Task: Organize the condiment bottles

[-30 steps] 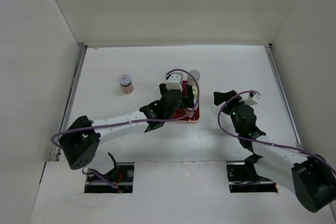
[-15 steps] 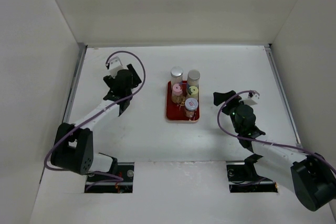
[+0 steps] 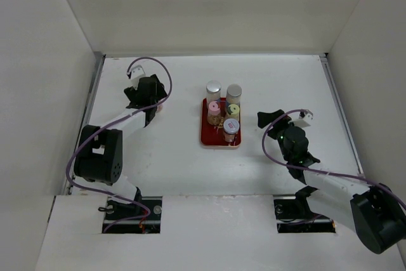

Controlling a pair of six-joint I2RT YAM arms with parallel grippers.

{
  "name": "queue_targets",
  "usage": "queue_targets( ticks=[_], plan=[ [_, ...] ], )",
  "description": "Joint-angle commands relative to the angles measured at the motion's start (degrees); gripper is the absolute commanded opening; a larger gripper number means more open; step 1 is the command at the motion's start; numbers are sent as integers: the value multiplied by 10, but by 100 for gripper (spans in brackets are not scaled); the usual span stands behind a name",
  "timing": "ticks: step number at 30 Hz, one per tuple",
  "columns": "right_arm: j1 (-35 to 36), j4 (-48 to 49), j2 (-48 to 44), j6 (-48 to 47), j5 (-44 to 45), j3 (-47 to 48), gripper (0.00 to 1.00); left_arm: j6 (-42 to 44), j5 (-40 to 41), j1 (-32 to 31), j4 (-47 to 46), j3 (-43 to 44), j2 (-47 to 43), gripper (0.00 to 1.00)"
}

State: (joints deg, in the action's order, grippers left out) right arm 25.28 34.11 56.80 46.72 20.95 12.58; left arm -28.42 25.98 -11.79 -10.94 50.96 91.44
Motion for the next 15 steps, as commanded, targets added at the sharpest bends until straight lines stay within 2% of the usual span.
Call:
queue_targets(
  ticks=[1,4,9,10,13,15],
  plan=[
    [8,34,2,-5,-2,15,100,10,-13,-2,-22,27,-1,82],
    [8,34,1,-5,-3,14,100,13,-13,-6,-18,36,12,80],
    [8,33,-4,-5,-5,13,100,14,-17,-2,-17,46,48,69],
    [8,34,-3,-5,-5,13,100,13,-20,-2,-17,46,50,64],
    [8,32,-5,-6,-6,15,100,10,-12,-6,-24,30,28,40],
    [8,32,-6,-5,-6,12,100,9,-5,-18,-30,11,-8,33]
  ],
)
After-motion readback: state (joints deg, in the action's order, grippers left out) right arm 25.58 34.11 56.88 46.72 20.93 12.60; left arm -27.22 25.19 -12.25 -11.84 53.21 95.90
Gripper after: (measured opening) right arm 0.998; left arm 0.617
